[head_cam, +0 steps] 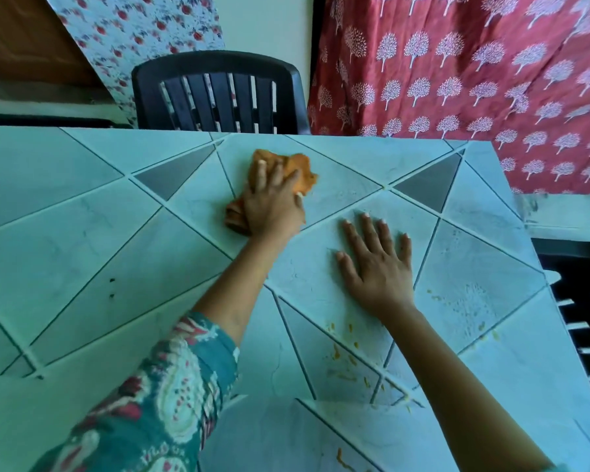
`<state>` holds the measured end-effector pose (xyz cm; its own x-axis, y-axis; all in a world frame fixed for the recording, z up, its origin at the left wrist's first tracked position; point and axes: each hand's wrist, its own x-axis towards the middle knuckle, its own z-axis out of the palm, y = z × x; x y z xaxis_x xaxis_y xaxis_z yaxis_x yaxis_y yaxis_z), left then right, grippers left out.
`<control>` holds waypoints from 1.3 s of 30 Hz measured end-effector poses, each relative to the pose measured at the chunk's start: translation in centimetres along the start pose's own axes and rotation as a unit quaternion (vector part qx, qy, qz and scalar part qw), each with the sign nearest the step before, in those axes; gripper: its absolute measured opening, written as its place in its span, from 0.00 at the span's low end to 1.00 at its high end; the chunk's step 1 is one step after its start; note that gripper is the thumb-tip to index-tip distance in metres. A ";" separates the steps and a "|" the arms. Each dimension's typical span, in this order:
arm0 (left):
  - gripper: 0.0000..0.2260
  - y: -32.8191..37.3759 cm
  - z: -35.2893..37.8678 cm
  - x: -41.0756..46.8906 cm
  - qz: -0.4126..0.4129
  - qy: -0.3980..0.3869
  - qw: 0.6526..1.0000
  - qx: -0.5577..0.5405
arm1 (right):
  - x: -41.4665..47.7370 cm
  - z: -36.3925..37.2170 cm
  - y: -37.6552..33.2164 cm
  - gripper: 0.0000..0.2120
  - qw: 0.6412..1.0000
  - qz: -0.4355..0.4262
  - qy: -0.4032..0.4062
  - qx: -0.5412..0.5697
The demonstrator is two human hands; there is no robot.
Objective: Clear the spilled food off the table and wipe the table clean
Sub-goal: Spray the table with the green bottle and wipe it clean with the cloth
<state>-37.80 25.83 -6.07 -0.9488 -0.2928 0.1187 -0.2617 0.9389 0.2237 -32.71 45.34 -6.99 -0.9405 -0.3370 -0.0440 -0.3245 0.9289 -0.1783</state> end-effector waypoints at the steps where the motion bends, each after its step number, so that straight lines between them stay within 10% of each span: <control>1: 0.22 1.3 -0.1 -1.2 0.037 0.004 0.999 0.000 | 0.0 -0.1 0.0 0.33 1.000 0.000 0.000 0.002; 5: 0.21 -1.7 -0.4 -1.9 0.131 -0.004 0.991 -0.032 | -0.1 -0.6 0.5 0.35 1.000 -0.005 0.000 0.014; 13: 0.17 -5.7 -0.6 8.6 -0.122 0.008 0.992 -0.026 | -1.3 -0.4 2.5 0.35 0.999 0.018 0.011 0.025; 24: 0.21 0.5 -0.1 -0.4 0.164 -0.014 0.986 -0.040 | -1.3 -0.5 2.5 0.36 0.999 0.027 0.018 0.009; 31: 0.22 -8.9 1.3 9.3 -0.209 -0.001 0.959 -0.190 | -3.0 -1.2 4.8 0.39 0.998 0.053 0.013 0.015; 39: 0.19 11.1 1.9 6.1 0.129 -0.030 0.990 -0.041 | -3.8 -1.3 5.5 0.39 0.997 0.066 0.026 0.023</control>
<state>-46.83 34.79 -4.69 -0.9916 -0.0312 0.1258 0.0041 0.9625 0.2714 -31.05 51.91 -6.50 -0.9790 -0.2032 -0.0185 -0.1943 0.9563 -0.2185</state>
